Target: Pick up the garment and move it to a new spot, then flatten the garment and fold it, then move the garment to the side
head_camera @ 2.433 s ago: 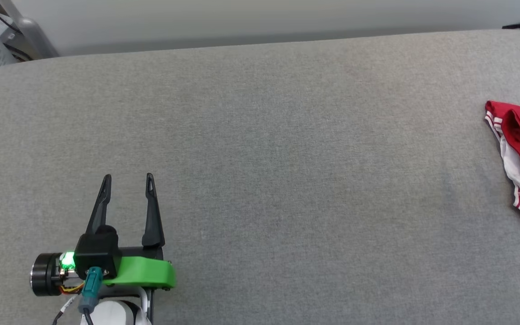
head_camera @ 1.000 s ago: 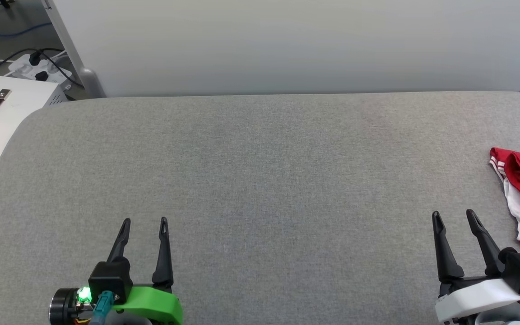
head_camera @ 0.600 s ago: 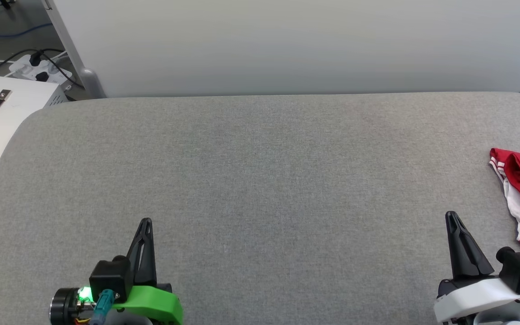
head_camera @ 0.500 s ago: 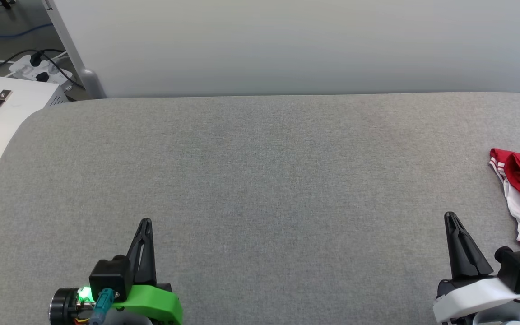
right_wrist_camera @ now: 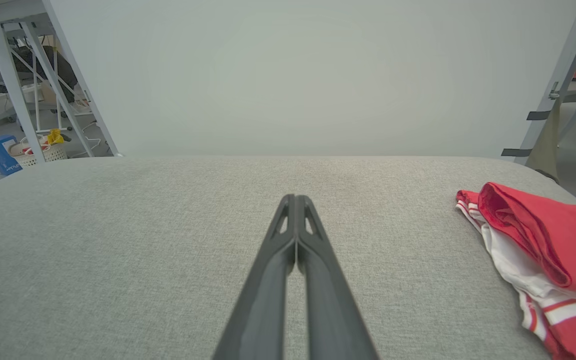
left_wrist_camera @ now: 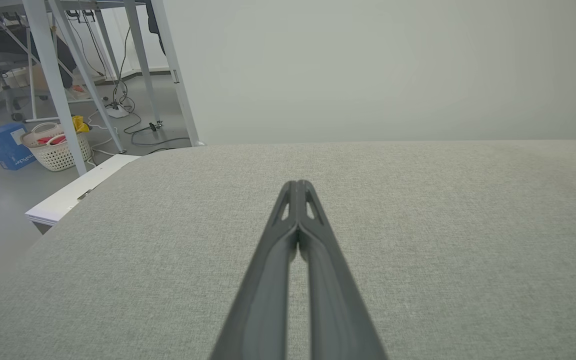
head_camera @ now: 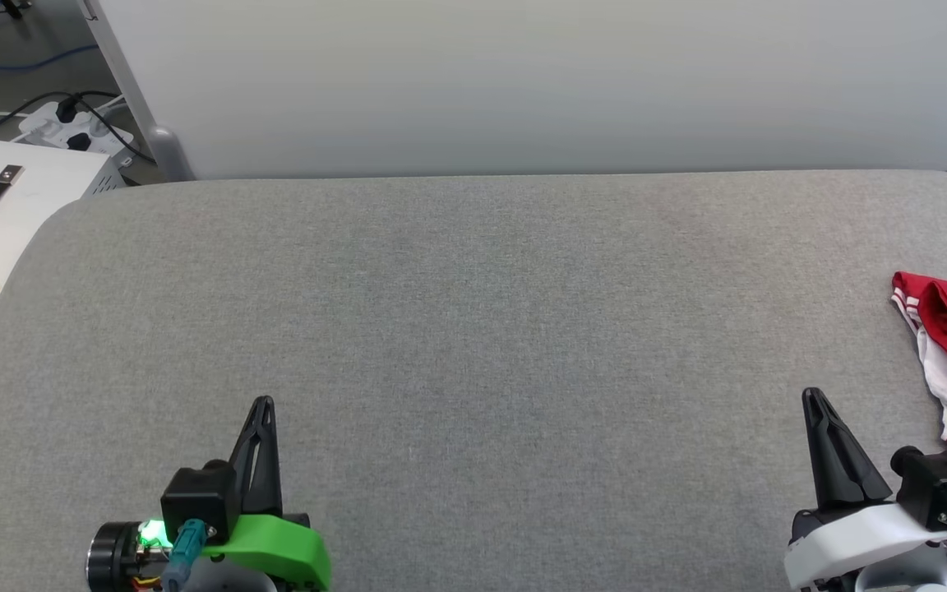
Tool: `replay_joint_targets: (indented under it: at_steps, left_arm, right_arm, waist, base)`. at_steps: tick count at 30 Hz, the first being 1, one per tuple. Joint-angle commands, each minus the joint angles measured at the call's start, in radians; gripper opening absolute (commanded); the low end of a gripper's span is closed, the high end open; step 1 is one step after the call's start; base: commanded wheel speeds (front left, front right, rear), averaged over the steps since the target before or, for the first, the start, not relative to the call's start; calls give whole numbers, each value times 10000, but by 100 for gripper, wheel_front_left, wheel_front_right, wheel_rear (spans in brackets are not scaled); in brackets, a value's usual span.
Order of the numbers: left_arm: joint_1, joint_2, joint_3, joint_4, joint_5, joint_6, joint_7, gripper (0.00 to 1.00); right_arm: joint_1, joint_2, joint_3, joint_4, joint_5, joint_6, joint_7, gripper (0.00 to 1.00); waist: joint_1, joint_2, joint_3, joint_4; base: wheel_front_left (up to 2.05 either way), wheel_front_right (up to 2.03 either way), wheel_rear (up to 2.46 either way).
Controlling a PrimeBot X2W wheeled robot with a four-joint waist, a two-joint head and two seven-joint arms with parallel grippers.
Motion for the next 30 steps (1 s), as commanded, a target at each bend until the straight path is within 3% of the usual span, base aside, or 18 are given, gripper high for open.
replay_joint_targets:
  at_steps: [1, 30]
  left_arm:
    - [-88, -36, 28, -46, 87, -1, 59, 0]
    - [-189, -80, 140, -243, 251, -1, 641, 0]
  right_arm:
    - [-131, 30, 0, -91, -115, -2, 71, 0]
    - [-266, 186, 8, -236, -615, -4, 658, 0]
  waist:
    - [0, 0, -3, 1]
    - [0, 0, -63, 25]
  base:
    - [0, 0, 0]
    - [0, 0, 0]
